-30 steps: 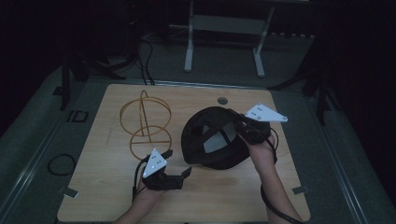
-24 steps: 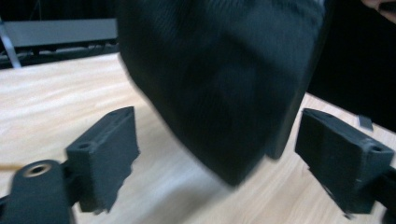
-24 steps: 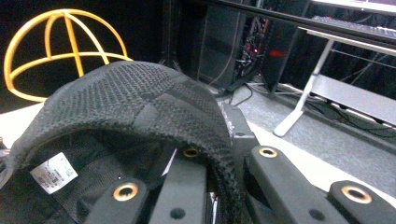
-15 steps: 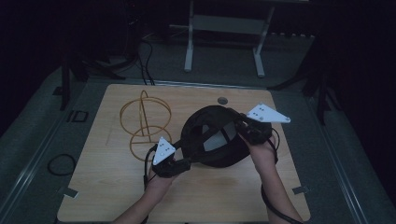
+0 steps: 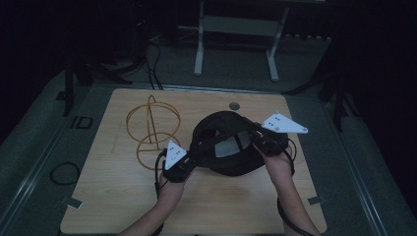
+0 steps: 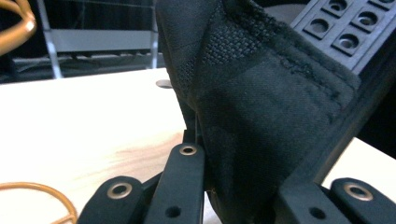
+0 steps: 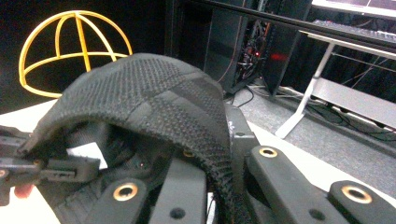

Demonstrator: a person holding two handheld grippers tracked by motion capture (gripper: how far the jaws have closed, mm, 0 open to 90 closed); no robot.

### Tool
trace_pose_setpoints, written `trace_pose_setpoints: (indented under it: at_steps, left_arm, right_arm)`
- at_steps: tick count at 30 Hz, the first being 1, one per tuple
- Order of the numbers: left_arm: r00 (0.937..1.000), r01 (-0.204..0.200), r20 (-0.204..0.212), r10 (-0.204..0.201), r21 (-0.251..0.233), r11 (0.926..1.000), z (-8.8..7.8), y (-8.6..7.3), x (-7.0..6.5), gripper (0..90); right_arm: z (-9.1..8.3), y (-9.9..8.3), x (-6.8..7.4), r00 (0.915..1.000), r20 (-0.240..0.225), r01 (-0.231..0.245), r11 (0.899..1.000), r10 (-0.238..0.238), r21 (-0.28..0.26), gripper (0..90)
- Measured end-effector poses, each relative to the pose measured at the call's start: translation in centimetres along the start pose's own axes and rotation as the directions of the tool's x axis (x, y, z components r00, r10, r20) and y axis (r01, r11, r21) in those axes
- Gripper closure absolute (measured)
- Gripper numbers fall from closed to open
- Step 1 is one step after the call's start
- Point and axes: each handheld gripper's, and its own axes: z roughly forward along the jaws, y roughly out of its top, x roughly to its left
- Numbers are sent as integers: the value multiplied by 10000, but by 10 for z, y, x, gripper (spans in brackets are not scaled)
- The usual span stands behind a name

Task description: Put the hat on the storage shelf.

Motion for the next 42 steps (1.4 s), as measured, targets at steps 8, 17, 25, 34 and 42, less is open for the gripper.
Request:
trace_pose_setpoints:
  at_steps: [8, 17, 25, 34, 42]
  left_arm:
    - [9998, -189, -74, 189, -50, 9998, -3, 9, 1, 883]
    - [9992, -388, 6, 388, -188, 9991, -6, 22, 0, 885]
    - [9979, -627, 122, 631, -277, 9976, -8, 38, -4, 885]
    - [9955, -946, -9, 946, -487, 9943, -9, 52, -9, 885]
    - [9932, -1152, 95, 1161, -725, 9907, -11, 62, -10, 885]
  right_arm:
    - [-5, -13, 1, 9998, 42, -202, 9998, 202, 47, 878]
    - [-12, -30, -1, 9983, 100, -581, 9979, 579, 269, 802]
    - [-20, -48, 2, 9959, -1, -901, 9953, 901, 354, 743]
    - [-31, -63, 4, 9913, -311, -1264, 9907, 1281, 511, 581]
    - [-37, -75, 12, 9849, -1200, -1122, 9880, 1247, 1060, 384]
